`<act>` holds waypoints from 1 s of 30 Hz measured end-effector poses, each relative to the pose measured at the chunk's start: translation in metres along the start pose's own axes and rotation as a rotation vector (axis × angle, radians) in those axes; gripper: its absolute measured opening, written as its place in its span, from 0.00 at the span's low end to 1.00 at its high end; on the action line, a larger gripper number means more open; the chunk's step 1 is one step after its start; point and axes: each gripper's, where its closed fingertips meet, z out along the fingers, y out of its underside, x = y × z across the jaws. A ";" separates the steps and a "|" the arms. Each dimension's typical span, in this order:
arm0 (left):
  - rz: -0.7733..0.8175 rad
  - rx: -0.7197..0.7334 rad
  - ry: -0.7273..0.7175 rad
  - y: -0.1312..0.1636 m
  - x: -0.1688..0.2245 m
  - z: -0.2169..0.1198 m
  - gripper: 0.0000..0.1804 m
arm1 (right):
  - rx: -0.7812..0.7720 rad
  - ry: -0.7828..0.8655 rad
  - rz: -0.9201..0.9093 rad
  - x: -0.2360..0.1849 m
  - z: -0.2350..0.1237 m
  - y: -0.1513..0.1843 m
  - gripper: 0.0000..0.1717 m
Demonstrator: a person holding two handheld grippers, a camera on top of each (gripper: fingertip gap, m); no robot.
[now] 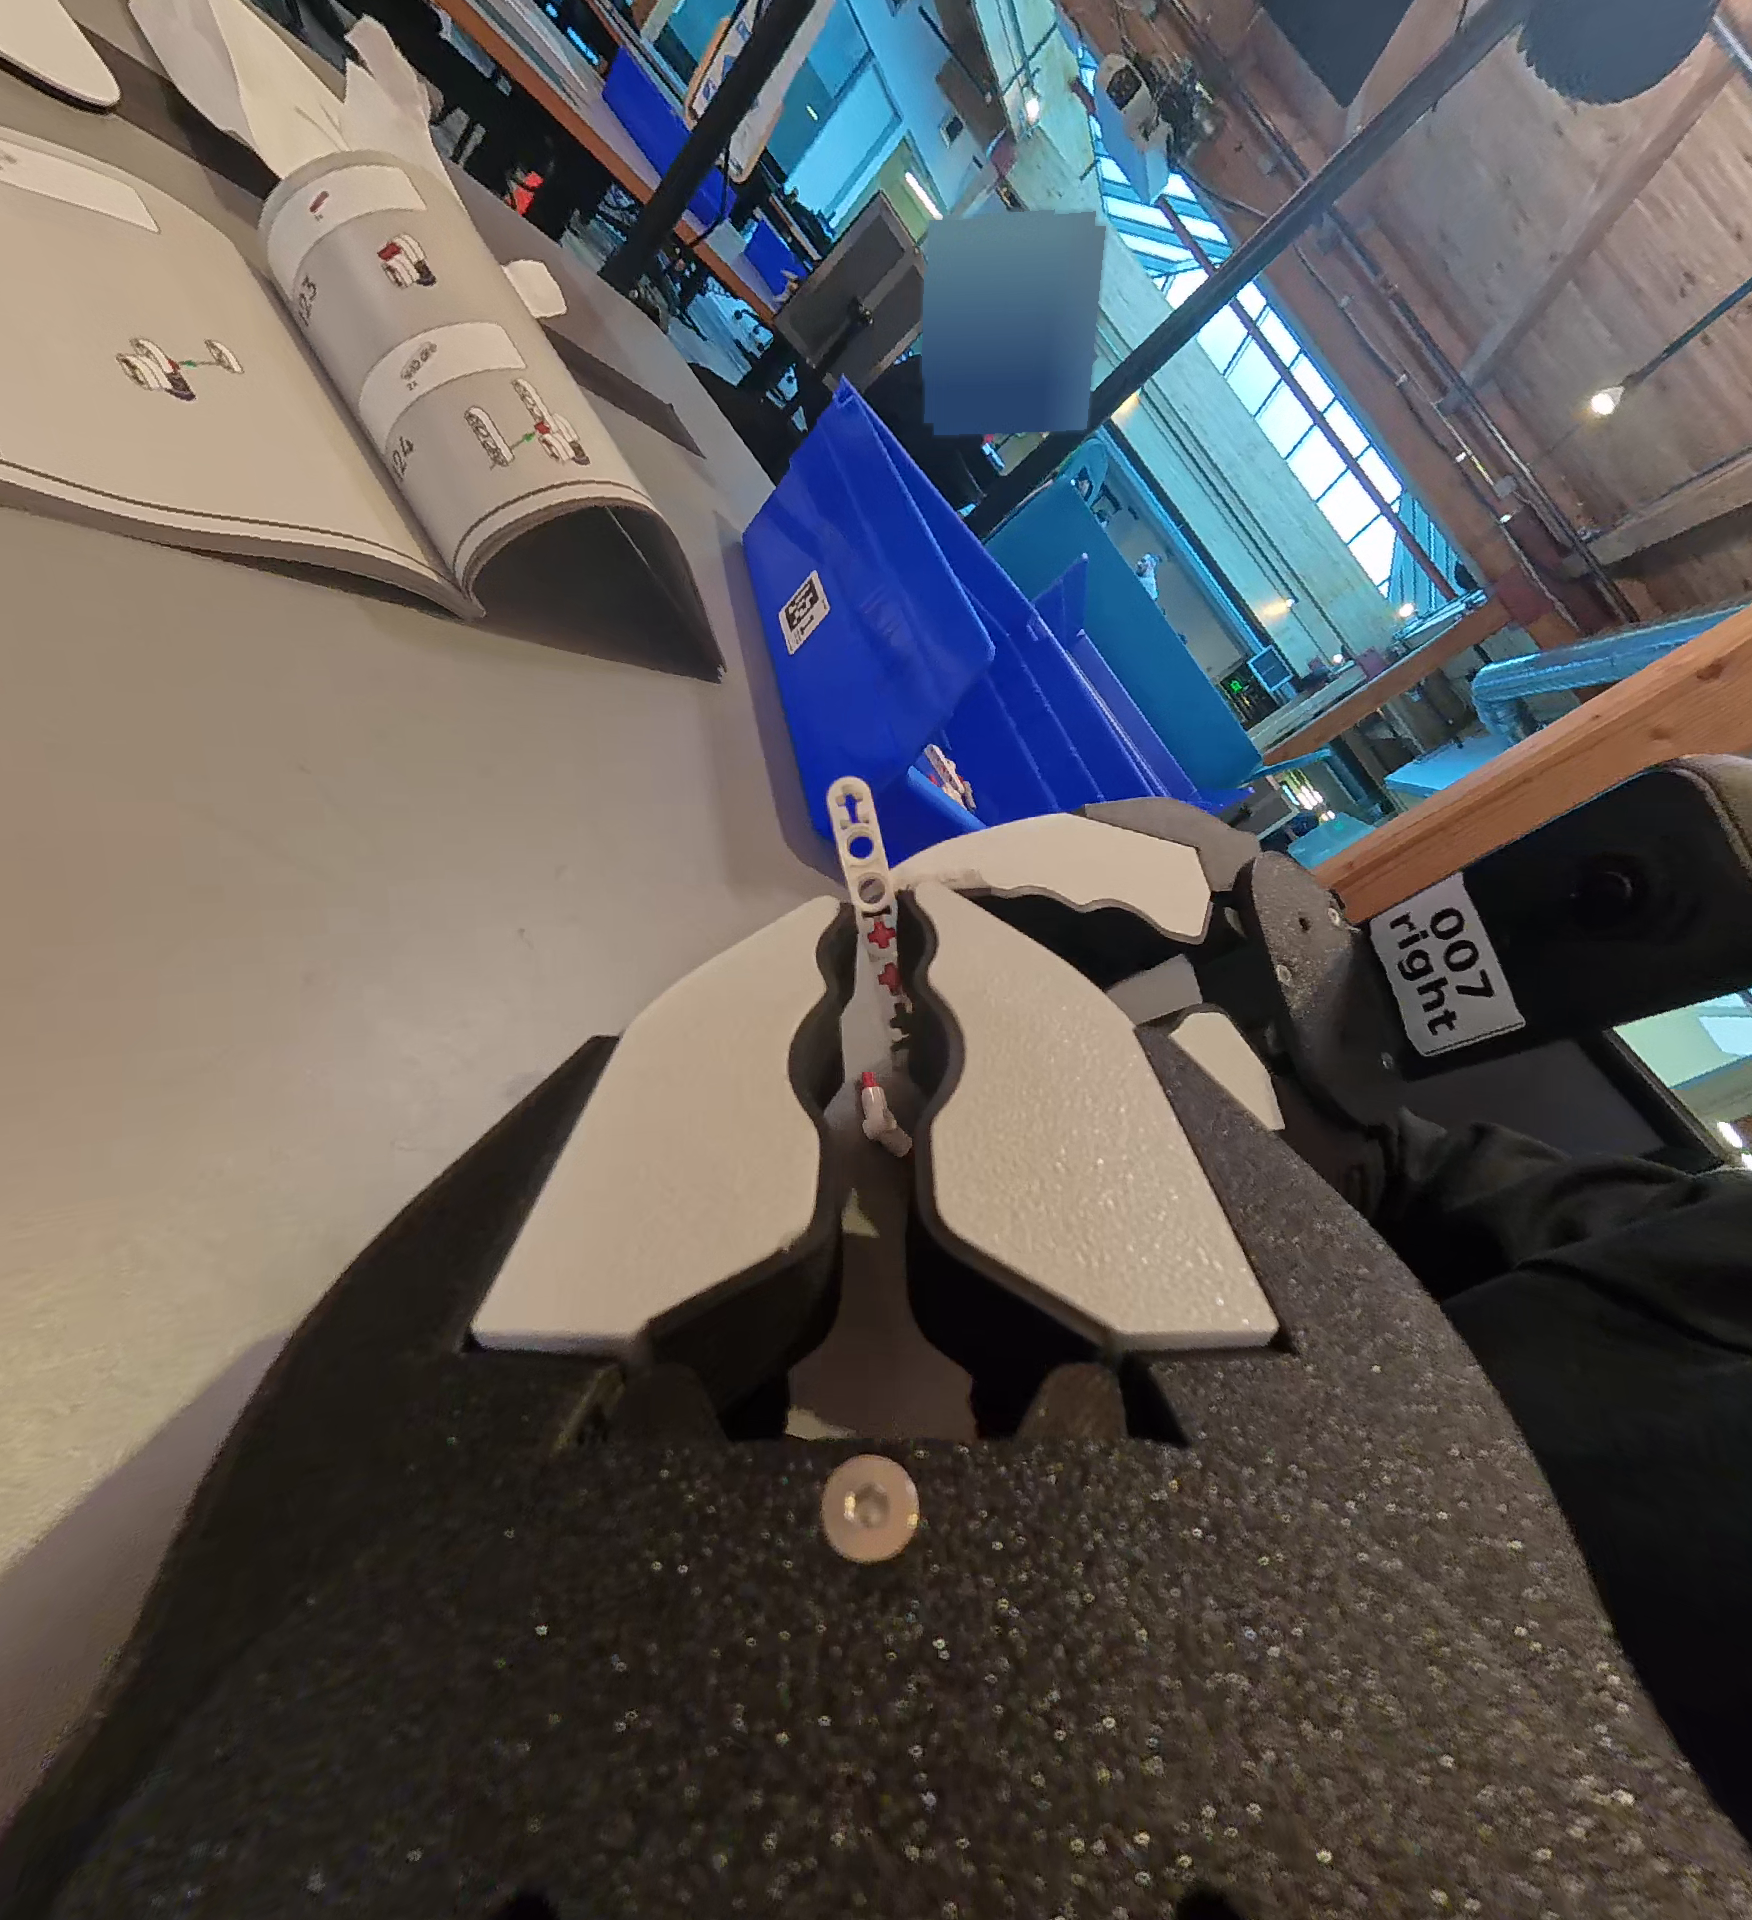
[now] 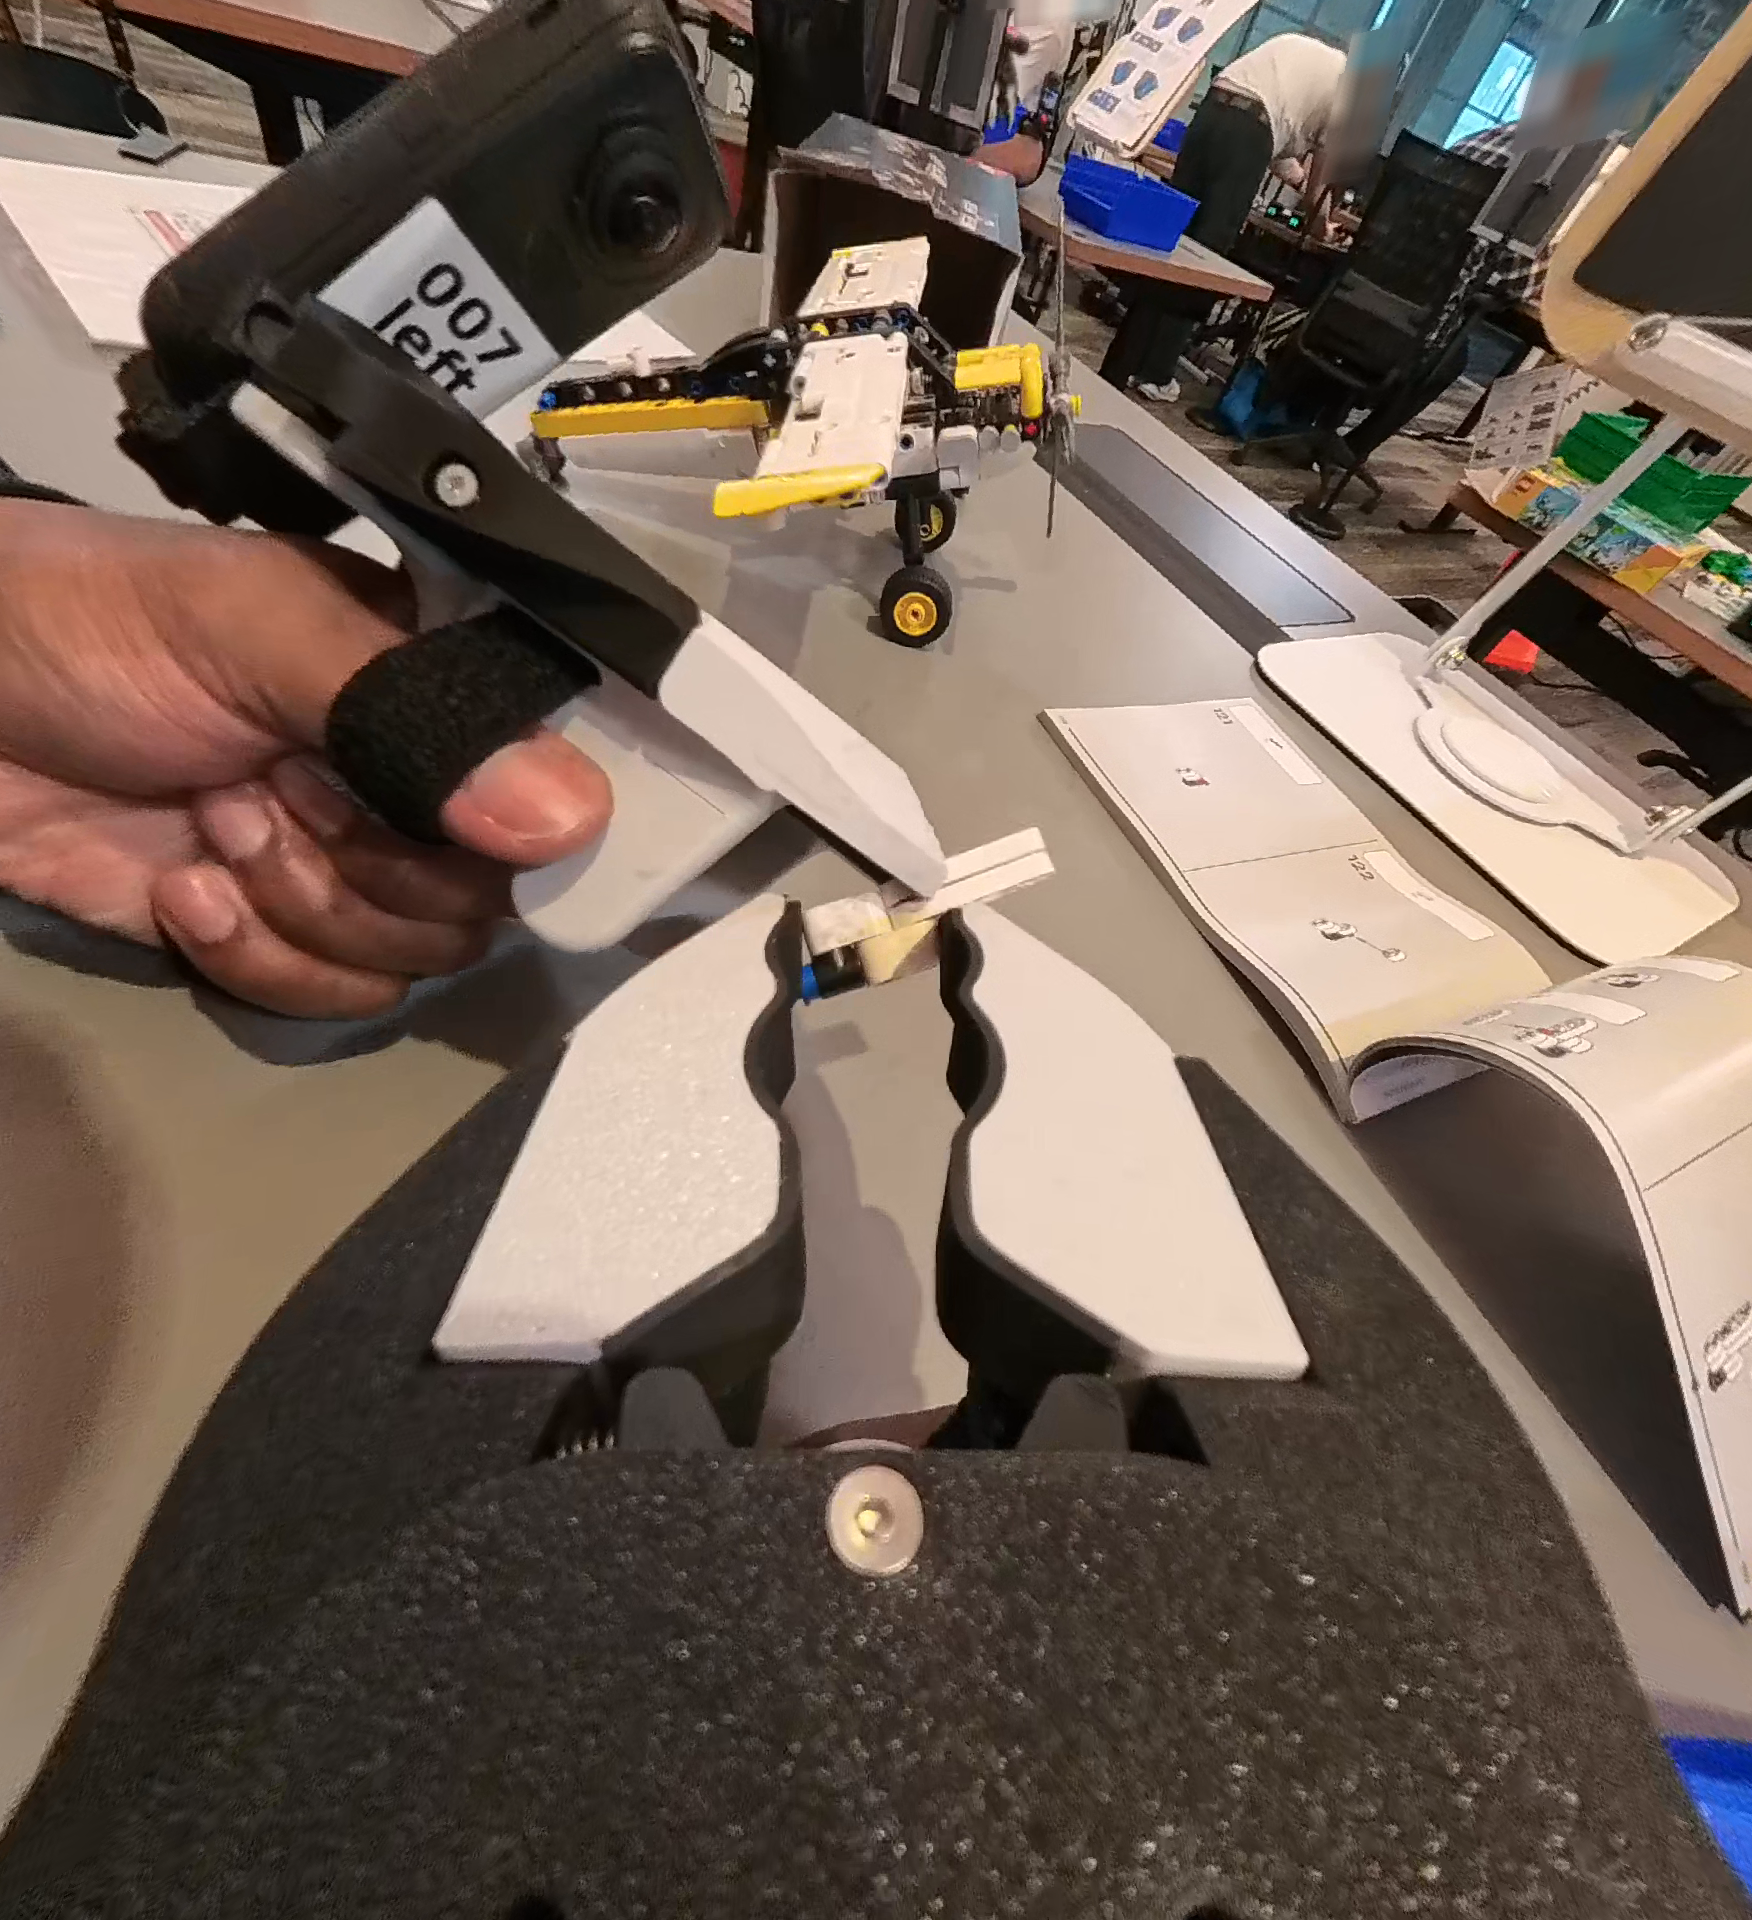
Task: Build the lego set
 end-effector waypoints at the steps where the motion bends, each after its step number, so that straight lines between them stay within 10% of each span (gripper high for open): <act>1: -0.001 -0.001 0.000 0.000 0.000 0.000 0.04 | -0.003 0.006 -0.005 0.000 0.000 0.000 0.14; 30: -0.210 0.019 0.143 -0.007 0.003 -0.004 0.04 | -0.015 0.016 0.025 0.005 0.001 0.002 0.19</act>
